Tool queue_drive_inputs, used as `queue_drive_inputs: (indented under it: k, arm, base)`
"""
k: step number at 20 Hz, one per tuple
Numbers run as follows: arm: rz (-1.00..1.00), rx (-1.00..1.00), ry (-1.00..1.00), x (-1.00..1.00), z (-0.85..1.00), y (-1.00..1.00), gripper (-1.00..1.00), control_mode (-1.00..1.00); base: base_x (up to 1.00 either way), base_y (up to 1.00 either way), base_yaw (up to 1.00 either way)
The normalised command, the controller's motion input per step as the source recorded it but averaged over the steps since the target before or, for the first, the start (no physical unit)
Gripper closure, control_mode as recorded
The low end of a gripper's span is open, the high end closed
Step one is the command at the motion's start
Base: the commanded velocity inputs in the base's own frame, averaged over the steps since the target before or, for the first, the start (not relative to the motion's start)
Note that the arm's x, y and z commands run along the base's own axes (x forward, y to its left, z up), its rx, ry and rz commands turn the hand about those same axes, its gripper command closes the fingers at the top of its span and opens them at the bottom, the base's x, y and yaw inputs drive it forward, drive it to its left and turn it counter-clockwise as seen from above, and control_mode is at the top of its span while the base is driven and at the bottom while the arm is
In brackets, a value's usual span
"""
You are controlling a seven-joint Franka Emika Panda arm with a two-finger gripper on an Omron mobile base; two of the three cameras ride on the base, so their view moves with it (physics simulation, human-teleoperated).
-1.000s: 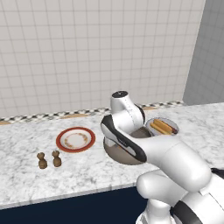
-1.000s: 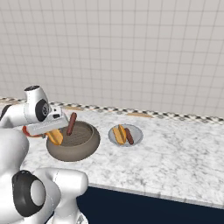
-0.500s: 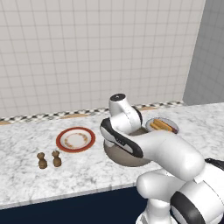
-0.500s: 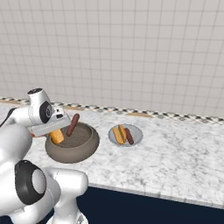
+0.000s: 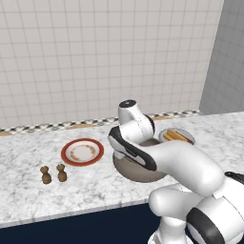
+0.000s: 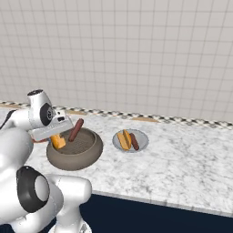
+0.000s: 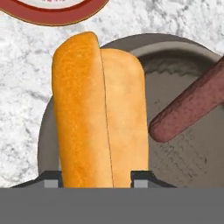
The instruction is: Place one bun and one sausage from the bowl on each plate.
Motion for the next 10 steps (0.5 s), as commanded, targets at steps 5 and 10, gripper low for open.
queue_drive_inputs:
  k: [5,10]
  arm:
    - [0.0,0.03,-0.07,-0.6,0.88,0.29,1.0,-1.0]
    - [0.0,0.01,0.02,0.08,0.52,0.85,1.0,-1.0]
  base:
    - [0.0,0.0,0.0]
    - [0.0,0.0,0.0]
